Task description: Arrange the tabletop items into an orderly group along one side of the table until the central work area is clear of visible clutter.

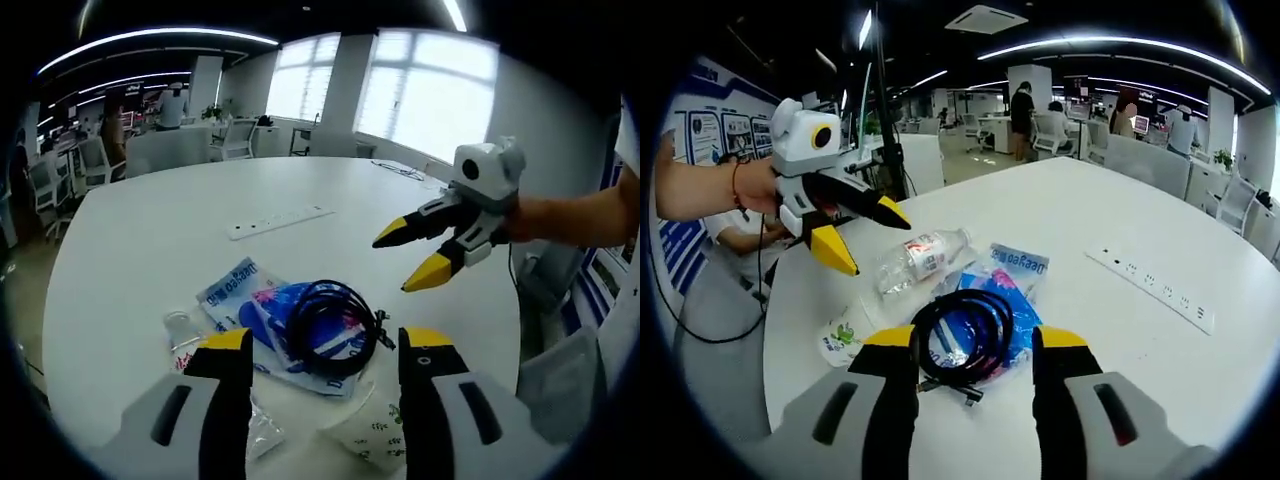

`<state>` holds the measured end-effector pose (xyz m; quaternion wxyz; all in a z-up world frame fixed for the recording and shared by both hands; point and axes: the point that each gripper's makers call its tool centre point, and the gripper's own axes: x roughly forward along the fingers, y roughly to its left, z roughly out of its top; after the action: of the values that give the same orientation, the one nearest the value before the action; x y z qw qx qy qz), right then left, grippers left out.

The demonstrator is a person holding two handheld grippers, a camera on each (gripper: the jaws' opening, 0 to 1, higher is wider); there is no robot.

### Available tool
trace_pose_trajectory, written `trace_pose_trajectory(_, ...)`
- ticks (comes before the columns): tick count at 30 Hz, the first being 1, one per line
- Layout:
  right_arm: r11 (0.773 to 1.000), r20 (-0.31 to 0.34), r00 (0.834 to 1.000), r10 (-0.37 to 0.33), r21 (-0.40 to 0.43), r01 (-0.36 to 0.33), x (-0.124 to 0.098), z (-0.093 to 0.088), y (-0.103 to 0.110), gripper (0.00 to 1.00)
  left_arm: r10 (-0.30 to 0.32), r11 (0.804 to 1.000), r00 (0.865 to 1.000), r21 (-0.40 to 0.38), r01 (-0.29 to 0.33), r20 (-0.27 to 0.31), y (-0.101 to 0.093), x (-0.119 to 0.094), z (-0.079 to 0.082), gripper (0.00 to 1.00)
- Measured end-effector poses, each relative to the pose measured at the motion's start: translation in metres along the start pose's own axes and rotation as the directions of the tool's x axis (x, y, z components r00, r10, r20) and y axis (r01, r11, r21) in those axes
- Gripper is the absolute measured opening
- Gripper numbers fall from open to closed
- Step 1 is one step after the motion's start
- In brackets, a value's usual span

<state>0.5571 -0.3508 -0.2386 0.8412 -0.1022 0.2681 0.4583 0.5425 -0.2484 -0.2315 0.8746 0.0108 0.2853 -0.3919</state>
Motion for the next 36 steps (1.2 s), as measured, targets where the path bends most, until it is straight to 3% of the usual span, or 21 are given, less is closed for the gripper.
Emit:
trace_pose_trajectory(29,1.0,-0.056,0.998,0.018,0.002,-0.018,0.047,-0.019,-0.018,0.33,0.001,1.0,0.992,-0.024,-0.004,-0.127,0.003,0.04,-0.034,0.31)
trace_pose_trajectory(36,1.0,-0.07,0.997,0.015,0.002,-0.015,0.054,-0.023,-0.022,0.31,0.002,0.998,0.988,-0.064,-0.012,-0.155,0.003,0.05,-0.043,0.27)
